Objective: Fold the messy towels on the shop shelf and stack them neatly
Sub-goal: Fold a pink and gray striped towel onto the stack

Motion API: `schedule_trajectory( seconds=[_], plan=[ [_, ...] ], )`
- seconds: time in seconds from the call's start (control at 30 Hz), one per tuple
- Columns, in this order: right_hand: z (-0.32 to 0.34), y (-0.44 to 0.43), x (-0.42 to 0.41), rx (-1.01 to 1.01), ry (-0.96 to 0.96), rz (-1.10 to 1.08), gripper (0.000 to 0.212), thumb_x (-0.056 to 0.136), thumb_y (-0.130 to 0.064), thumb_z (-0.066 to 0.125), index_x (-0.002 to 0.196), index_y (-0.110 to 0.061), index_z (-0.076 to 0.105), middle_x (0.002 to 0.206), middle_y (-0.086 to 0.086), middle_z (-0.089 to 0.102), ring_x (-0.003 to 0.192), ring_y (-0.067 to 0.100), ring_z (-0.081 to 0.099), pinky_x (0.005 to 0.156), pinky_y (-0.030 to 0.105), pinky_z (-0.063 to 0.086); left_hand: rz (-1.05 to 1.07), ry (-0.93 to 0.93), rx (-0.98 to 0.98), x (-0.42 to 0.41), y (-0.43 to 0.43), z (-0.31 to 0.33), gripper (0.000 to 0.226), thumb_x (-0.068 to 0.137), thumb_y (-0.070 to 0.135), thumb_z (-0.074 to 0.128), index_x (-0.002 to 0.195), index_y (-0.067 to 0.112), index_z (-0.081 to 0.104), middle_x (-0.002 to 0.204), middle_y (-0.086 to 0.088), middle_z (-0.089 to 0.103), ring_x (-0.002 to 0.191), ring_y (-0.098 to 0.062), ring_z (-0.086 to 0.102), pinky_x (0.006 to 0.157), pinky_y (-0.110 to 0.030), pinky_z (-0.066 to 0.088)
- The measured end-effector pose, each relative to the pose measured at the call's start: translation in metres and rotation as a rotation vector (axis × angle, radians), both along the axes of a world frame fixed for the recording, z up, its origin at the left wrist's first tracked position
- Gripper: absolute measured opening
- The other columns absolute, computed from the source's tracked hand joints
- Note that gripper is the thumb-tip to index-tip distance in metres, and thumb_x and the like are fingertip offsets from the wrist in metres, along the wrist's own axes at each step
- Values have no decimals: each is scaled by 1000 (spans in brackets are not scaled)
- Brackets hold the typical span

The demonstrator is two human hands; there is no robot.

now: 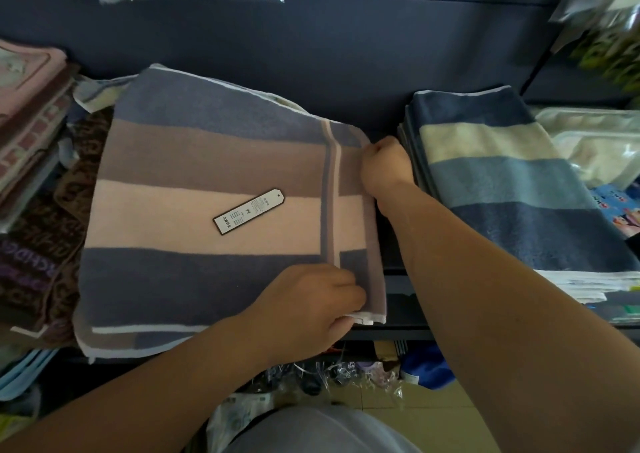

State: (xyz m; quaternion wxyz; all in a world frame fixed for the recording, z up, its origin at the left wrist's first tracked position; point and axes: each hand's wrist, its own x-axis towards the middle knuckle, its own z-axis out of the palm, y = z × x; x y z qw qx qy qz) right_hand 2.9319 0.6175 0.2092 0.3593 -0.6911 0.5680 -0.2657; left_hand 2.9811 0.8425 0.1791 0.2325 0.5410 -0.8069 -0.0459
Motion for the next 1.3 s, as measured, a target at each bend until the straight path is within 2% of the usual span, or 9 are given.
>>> schedule_trajectory(
  seconds=[0.27,0.37,0.43,0.6,0.73,0.9,1.0,1.13,1.3],
  plan=[
    [-9,-1,-4,-94,329,41,27,102,-20,45,121,-4,56,122,19,64,113,37,62,77,31,41,-28,-154,41,-2,-8,-14,6,76,16,70,72,20,66,65,4,58,58,-19,57,54,-33,53],
    [-11,8,-3,-215,554,110,27,100,-12,45,123,-4,55,123,20,63,112,38,62,76,37,45,-26,-201,78,-2,-7,-16,27,82,48,70,74,22,70,67,6,60,62,-16,58,58,-33,53],
    [-12,16,-1,-306,623,145,33,99,-11,44,131,-8,47,129,18,57,115,39,60,78,41,48,-6,-50,43,0,-4,-9,35,89,53,63,78,21,74,71,6,64,66,-14,60,59,-33,52],
    [-13,28,9,-503,614,195,44,98,-26,45,139,-13,41,137,14,46,124,36,45,94,49,41,350,87,-301,48,-6,21,21,93,25,62,79,11,67,80,-3,61,72,-23,56,64,-40,48],
    [-23,34,26,-398,604,347,57,102,-48,36,151,-18,35,161,13,25,145,36,27,115,56,26,754,11,-329,117,-9,43,35,87,40,61,105,11,67,107,-11,59,97,-32,55,82,-41,46],
    [-34,7,32,-296,343,53,46,104,-39,37,131,-7,56,130,24,59,120,43,52,99,45,39,1005,-22,-279,186,-12,63,57,84,53,53,127,16,60,129,-19,54,117,-45,48,101,-50,38],
    [-29,-18,32,-137,177,-71,42,102,-41,46,109,-5,68,114,23,68,108,43,62,83,37,46,1082,-51,-50,208,-21,65,63,87,61,44,140,28,53,150,-14,41,133,-43,37,110,-53,33],
    [-25,-26,34,-103,240,-95,46,100,-45,50,99,-5,74,106,19,72,102,38,66,73,30,40,1040,-226,161,214,-28,48,61,95,65,38,152,43,33,167,-5,13,146,-39,17,116,-56,19],
    [-25,-32,29,-117,305,-144,45,99,-42,51,103,-2,71,110,22,71,105,41,66,75,32,44,1035,-191,129,217,-25,50,68,90,70,43,152,45,31,167,-5,12,146,-38,17,117,-56,19]
  ],
)
